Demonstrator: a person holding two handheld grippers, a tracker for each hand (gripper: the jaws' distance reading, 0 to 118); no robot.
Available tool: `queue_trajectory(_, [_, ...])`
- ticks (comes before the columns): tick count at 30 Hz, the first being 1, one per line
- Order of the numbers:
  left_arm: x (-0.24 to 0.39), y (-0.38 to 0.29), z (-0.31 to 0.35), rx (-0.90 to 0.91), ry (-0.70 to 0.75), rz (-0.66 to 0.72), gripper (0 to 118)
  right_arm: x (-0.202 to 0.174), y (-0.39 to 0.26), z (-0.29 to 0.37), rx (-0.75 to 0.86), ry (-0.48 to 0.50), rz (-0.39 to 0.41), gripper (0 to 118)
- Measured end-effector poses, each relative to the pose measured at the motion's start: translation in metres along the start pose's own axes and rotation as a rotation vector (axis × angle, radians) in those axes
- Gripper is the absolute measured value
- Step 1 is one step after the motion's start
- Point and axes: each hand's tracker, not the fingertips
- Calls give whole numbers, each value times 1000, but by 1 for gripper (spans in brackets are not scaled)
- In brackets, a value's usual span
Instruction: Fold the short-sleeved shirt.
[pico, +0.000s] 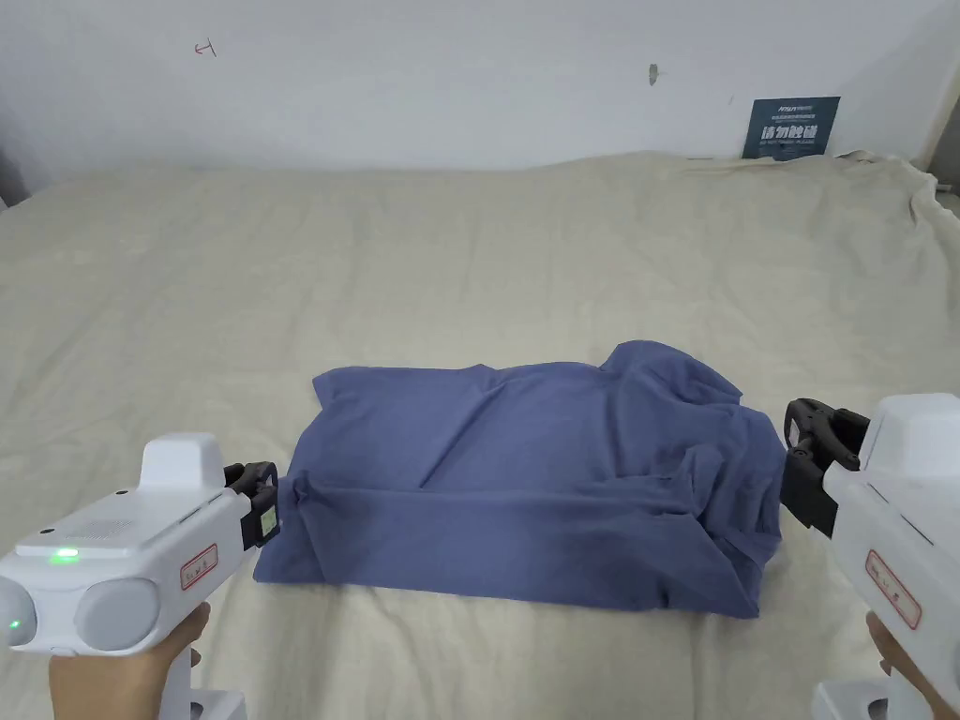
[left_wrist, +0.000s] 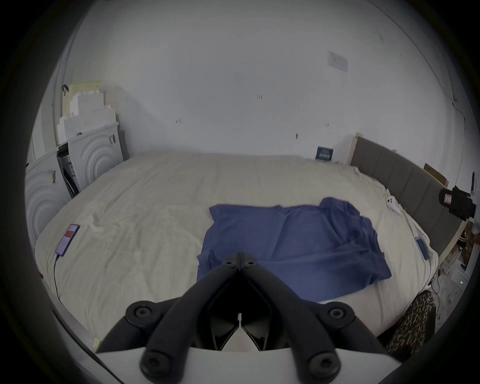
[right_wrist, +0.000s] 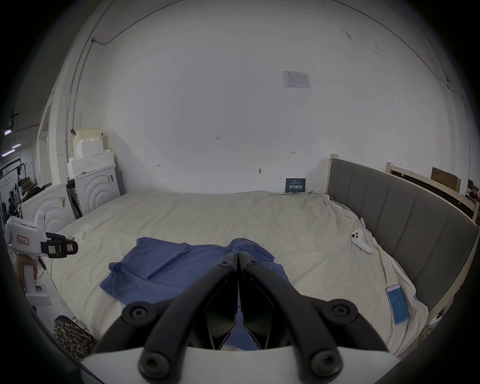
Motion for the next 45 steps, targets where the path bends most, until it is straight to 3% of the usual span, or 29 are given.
queue_trajectory(3, [-11, -1, -26, -125, -2, 20, 0, -1, -2, -6, -14, -3, -1, 0])
queue_trajectory(5, [-22, -3, -50, -242, -20, 56, 16, 0, -5, -11, -29, -3, 0, 0])
queue_trajectory(6, [-27, -6, -61, -279, -16, 66, 29, 0, -6, -14, -35, -3, -1, 0])
queue_trajectory(7, [-33, -9, -74, -328, -13, 81, 55, -4, -7, -15, -42, -1, -6, 0])
queue_trajectory(8, [-37, -13, -87, -372, -2, 93, 72, -6, -8, -17, -53, 2, -12, 0])
queue_trajectory(10, [-44, -21, -108, -432, 35, 80, 88, -7, -13, -24, -76, 6, -20, 0])
queue_trajectory(21, [-60, -45, -173, -539, 133, 88, 84, -12, -30, -47, -175, 11, -47, 0])
queue_trajectory(24, [-51, -51, -176, -564, 117, 63, 58, -10, -31, -48, -188, 13, -60, 0])
queue_trajectory(26, [-44, -53, -172, -541, 127, -14, 48, -10, -31, -48, -192, 8, -68, 0])
queue_trajectory(27, [-41, -54, -172, -543, 125, -45, 38, -8, -32, -49, -196, 4, -69, 0])
queue_trajectory(28, [-39, -55, -171, -541, 115, -70, 17, -7, -33, -49, -202, 0, -73, 0])
queue_trajectory(31, [-36, -53, -167, -535, 98, -69, 7, -1, -41, -53, -250, -13, -105, 0])
queue_trajectory(35, [-37, -39, -152, -486, 63, -74, 6, 9, -65, -65, -365, -43, -153, 1])
queue_trajectory(36, [-38, -35, -148, -475, 53, -63, 6, 10, -72, -67, -388, -47, -167, 4])
queue_trajectory(37, [-39, -30, -144, -460, 39, -43, 6, 11, -81, -71, -414, -58, -177, 18])
queue_trajectory(40, [-42, -18, -134, -431, 6, -29, 6, 16, -107, -86, -532, -47, -156, 82])
queue_trajectory(41, [-40, -14, -130, -427, 0, -26, 6, 15, -115, -90, -564, -50, -144, 88])
queue_trajectory(45, [-36, -9, -122, -409, -6, -46, 6, 10, -135, -102, -575, -41, -97, 88])
